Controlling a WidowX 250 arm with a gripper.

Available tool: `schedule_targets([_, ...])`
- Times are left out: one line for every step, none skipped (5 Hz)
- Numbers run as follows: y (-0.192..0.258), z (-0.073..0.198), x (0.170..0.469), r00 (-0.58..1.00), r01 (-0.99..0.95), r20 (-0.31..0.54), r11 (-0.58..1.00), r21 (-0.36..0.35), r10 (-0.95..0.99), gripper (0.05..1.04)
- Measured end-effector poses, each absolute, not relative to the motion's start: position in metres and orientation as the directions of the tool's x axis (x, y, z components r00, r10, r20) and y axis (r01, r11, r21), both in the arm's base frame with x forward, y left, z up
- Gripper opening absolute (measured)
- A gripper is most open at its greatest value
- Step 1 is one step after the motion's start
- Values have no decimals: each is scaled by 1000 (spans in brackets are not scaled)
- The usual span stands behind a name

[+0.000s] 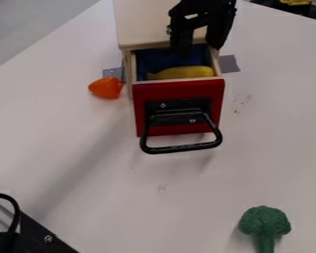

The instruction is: Take the banana out of the drawer and put it above the green object

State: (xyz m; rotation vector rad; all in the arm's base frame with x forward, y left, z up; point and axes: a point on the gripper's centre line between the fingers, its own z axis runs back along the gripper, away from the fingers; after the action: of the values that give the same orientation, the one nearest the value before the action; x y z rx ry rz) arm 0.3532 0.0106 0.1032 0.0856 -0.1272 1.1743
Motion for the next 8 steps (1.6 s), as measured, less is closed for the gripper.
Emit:
schedule_targets([15, 92, 348, 348, -936, 165, 352, 7, 923, 995])
schedule_targets([18, 81, 340, 354, -934, 182, 358, 12, 917, 995])
schedule_targets([18, 84, 335, 361, -928, 210, 372, -12, 909, 995])
schedule_targets([17, 86, 335, 360, -927, 208, 373, -28, 909, 995])
schedule_targets([18, 84, 335, 360, -927, 208, 373, -29, 910, 995])
schedule_targets([22, 83, 335, 349, -931, 207, 362, -32, 914, 995])
schedule_targets([28, 76, 334, 338, -937, 201, 348, -13, 919, 997])
schedule_targets([32, 72, 333, 324, -944, 187, 330, -2, 928, 998])
